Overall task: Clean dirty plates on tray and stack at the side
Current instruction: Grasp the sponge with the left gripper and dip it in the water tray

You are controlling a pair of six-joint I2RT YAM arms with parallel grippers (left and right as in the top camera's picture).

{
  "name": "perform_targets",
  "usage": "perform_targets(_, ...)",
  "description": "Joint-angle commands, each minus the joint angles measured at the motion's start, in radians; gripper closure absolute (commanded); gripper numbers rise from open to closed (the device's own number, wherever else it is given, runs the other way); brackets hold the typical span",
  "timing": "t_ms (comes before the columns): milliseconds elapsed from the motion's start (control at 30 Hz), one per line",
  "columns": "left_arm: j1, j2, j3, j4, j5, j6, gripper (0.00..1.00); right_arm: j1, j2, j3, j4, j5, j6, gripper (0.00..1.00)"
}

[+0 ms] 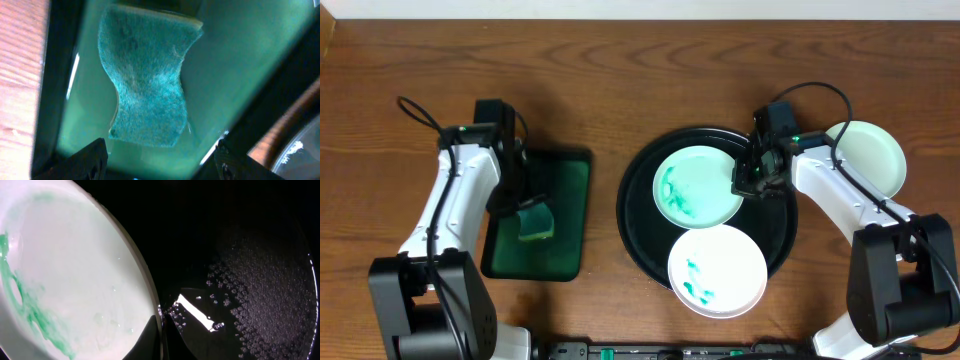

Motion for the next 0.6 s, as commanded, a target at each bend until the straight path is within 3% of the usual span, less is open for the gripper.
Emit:
perform_targets(0, 0.011, 0.012, -0.035, 0.039, -0.013, -0.013, 0.30, 0.006, 0.005, 0.016, -0.004, 0.009, -0.006, 0.99)
perform_targets(300, 0.038, 0.071, -0.045, 0.095, -0.013, -0.005, 0.35, 0.005, 0.005, 0.016, -0.022, 0.009, -0.011, 0.99)
perform_targets(567, 0.035, 0.169, -0.045, 0.136, 0.003, -0.006, 0.53, 0.005, 0.005, 0.016, -0.040, 0.010, -0.014, 0.99)
